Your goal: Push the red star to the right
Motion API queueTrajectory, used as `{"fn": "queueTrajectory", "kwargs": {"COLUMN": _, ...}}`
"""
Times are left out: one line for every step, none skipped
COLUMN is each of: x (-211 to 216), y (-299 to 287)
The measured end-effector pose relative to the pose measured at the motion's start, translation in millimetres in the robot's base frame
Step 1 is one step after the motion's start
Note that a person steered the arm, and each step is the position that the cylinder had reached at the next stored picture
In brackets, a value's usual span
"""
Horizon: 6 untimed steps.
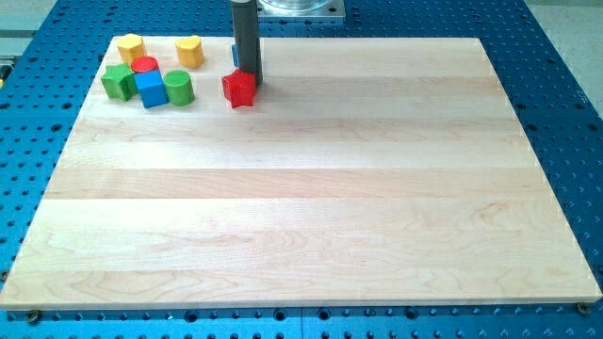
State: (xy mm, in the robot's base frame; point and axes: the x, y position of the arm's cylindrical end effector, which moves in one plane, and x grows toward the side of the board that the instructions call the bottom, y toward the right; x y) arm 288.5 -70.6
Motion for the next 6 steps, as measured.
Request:
{"fn": "queueTrajectory", "kwargs": {"x": -1, "y": -28}}
{"fn": "queueTrajectory", "kwargs": {"x": 1, "y": -53}}
{"fn": "queueTrajectory", "kwargs": {"x": 23, "y": -53}}
{"fn": "queueTrajectory", "kwargs": {"x": 44, "y": -31}}
{"fn": "queueTrajectory", "kwargs": {"x": 57, "y": 28}}
{"fn": "queueTrajectory", "kwargs": {"x": 48, "y": 91}}
